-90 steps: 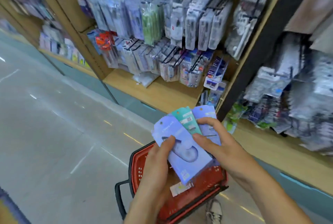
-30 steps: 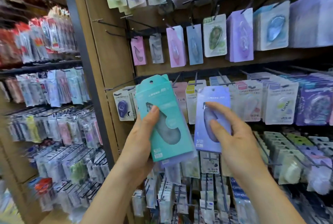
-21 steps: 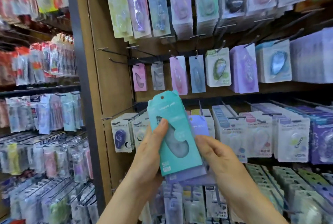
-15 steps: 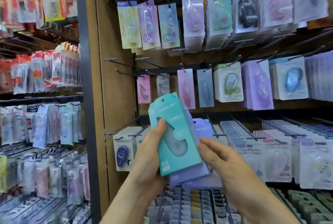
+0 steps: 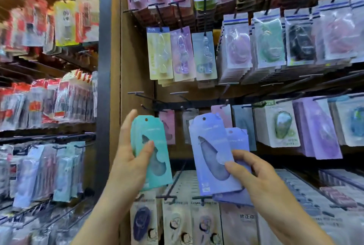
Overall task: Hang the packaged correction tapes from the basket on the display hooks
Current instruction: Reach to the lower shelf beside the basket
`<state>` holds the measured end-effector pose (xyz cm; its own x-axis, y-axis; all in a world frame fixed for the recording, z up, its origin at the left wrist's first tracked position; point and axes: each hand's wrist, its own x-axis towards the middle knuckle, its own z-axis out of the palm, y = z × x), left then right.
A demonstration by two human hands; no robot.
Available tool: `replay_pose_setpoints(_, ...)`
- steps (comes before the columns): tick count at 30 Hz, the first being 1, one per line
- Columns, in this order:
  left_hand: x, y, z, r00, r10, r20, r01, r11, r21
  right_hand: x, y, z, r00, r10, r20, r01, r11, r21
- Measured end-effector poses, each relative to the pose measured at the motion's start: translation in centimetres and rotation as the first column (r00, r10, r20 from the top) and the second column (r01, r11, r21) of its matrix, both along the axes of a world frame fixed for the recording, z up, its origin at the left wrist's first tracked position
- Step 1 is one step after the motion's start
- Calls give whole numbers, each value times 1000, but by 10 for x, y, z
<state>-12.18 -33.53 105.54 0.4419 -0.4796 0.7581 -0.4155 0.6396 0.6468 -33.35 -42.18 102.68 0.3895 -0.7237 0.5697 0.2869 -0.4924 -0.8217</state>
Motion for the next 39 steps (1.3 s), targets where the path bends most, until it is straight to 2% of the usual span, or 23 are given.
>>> replay_pose_setpoints(2, 5, -11, -4, 974, 103, 203, -125, 987, 96, 10, -5, 1, 1000, -1, -30, 0, 1000, -30)
replay_pose_setpoints(3, 4, -16, -5, 971, 93, 220, -126, 982, 138, 14, -8, 2, 999, 5, -37, -7, 999, -40)
replay_pose_setpoints(7, -5, -30, -4, 981, -146, 124, 116, 967, 227, 30, -18, 5, 997, 70, 38, -70, 997, -14)
replay_pose_setpoints(9, -4, -34, -2, 969, -199, 144, 160, 956, 245, 36, -22, 7, 993, 104, 52, -103, 995, -15)
replay_pose_setpoints(14, 9, -44, 4, 970, -181, 161, 142, 964, 225, 52, -27, 18, 989, 135, 64, -137, 990, 24)
replay_pose_setpoints(17, 13, -46, 7, 973, -188, 135, 157, 964, 213, 61, -30, 23, 996, 81, 46, -79, 996, -32)
replay_pose_setpoints(20, 19, -45, 6, 976, -214, 44, 202, 959, 197, 71, -30, 27, 1000, 0, -14, -2, 991, -137)
replay_pose_setpoints(25, 44, -39, 4, 989, -149, -22, 151, 975, 162, 97, -26, 38, 990, 13, -142, -40, 981, -190)
replay_pose_setpoints(31, 67, -24, 6, 995, -69, -78, 80, 986, 149, 127, -21, 49, 990, 80, -118, -104, 972, -213)
replay_pose_setpoints(36, 74, -22, 15, 995, -35, -90, 53, 978, 204, 142, -21, 59, 993, 44, -113, -66, 978, -199)
replay_pose_setpoints(39, 75, -19, 16, 989, -71, -126, 99, 967, 233, 147, -21, 63, 995, -10, -97, -10, 979, -206)
